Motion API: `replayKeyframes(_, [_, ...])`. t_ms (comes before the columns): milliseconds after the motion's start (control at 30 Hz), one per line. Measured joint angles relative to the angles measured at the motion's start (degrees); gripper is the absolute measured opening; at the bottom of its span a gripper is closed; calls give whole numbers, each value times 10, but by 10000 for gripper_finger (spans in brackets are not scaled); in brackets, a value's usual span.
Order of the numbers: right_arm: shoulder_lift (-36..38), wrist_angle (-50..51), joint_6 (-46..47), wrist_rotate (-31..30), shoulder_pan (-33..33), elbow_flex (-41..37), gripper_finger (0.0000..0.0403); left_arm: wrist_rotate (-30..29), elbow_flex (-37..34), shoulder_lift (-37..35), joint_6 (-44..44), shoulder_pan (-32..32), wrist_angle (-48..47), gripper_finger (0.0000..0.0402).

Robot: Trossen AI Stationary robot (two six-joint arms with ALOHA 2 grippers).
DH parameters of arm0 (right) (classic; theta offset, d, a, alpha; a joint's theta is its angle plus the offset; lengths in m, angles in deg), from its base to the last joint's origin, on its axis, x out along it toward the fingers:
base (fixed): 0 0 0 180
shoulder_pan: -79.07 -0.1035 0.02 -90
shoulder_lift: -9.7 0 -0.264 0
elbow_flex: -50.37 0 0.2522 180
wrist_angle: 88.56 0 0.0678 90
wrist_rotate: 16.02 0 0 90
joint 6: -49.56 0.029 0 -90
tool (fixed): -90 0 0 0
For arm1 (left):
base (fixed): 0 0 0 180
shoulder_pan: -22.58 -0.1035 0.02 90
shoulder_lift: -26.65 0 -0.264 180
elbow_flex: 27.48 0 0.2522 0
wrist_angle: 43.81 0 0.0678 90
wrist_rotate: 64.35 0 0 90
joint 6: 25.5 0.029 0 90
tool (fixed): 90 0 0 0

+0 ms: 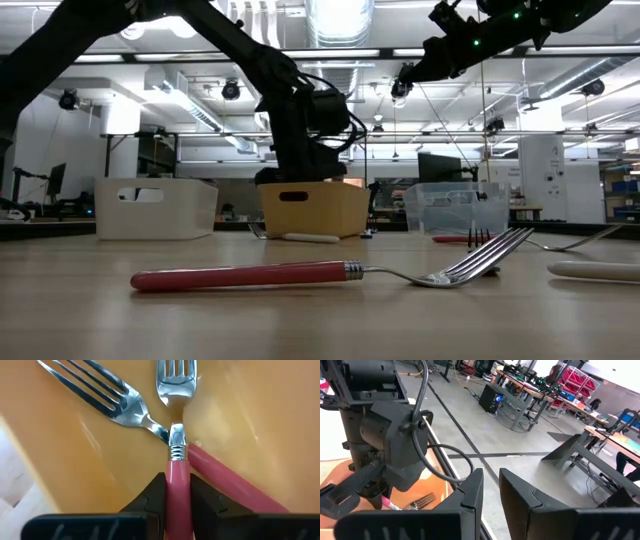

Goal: Sort silverware by color (type)
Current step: Put the pink fork into the yellow bin

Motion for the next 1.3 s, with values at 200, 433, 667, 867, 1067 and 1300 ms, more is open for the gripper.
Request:
replayKeyframes(200, [0, 0, 0, 0, 0, 0, 54, -10, 0, -13, -5, 0, -1, 38])
replayKeyframes(433, [0, 0, 13, 0, 0, 0, 54, -22, 0, -42, 0, 2, -11, 45])
replayKeyframes(667, [-2, -2, 105, 2, 0, 0, 54, -134, -4, -113, 60, 31, -28, 47])
replayKeyframes(867, [-44, 8, 222, 52, 0, -3, 54, -188, -58, -215, 77, 58, -18, 46])
replayKeyframes(1067, [-142, -79, 373, 112, -2, -4, 54, -207, -194, -336, 138, 98, 130, 45])
replayKeyframes(1300, [-227, -180, 473, 153, -4, 18, 59, -208, -353, -416, 177, 122, 414, 45])
